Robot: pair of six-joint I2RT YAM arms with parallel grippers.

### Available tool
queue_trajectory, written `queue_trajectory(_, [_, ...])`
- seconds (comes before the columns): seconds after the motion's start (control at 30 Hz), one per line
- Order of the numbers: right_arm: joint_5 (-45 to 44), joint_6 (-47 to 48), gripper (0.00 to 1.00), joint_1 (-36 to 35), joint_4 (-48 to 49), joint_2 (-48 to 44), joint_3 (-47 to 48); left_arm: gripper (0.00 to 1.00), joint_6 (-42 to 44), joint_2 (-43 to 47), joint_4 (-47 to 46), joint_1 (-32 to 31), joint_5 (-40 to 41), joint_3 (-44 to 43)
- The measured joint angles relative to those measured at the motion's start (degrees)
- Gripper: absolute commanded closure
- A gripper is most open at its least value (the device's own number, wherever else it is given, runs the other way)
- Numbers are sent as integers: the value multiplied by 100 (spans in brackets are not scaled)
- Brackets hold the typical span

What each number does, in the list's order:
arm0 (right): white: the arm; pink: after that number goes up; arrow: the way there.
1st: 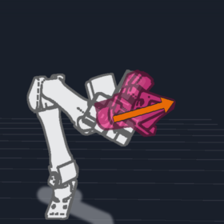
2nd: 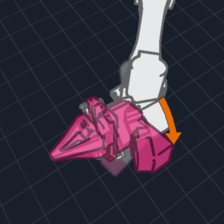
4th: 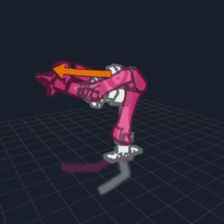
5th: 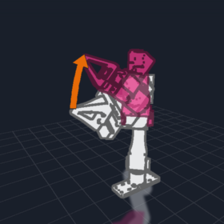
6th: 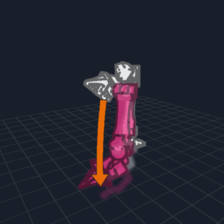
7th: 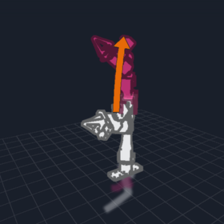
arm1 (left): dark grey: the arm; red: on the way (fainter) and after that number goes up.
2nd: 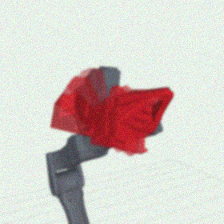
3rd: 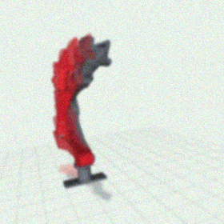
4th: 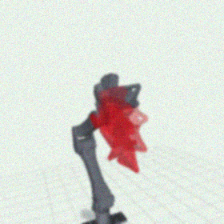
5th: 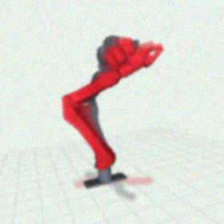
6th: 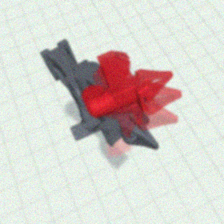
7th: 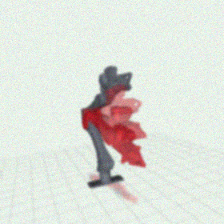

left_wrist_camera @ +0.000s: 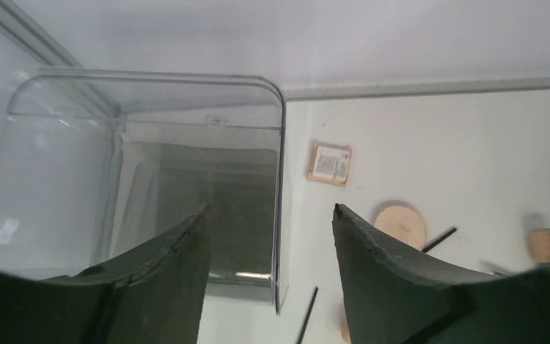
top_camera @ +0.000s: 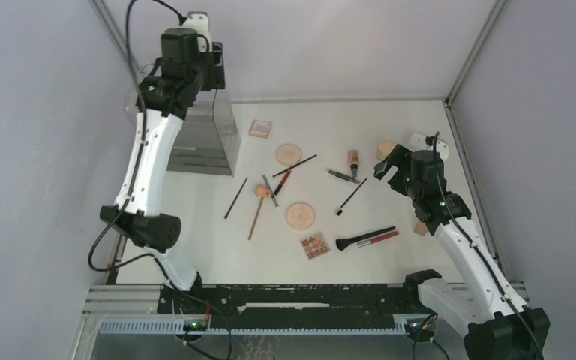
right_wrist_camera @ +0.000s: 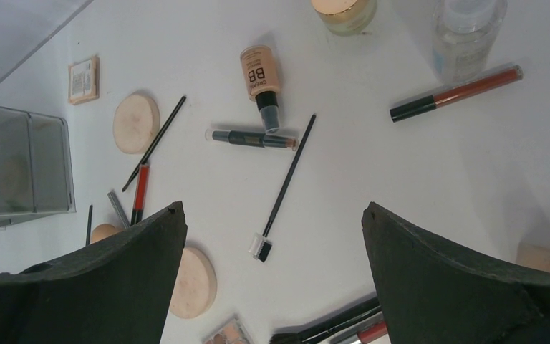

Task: Organize the makeup
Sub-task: Move the storage box to the center of the board.

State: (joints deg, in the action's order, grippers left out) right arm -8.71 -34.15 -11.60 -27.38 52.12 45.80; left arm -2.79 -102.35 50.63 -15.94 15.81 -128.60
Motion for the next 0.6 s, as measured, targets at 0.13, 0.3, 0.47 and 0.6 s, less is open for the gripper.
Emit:
queue_trajectory(0.13, [94,-2,2,2,83,107,0,22,122,702,9,55,-197,2])
queue_trajectory(0.3, [289,0,2,7,177,245,0,17,162,1725,-70,656,-306,540])
queue_trajectory(0.47, [369,83,2,-33,247,247,0,16,-15,2192,-83,1679,-549,1366])
queue_trajectory(0.6, [404,140,2,-55,291,291,13,15,-168,2081,-61,2393,-929,1685])
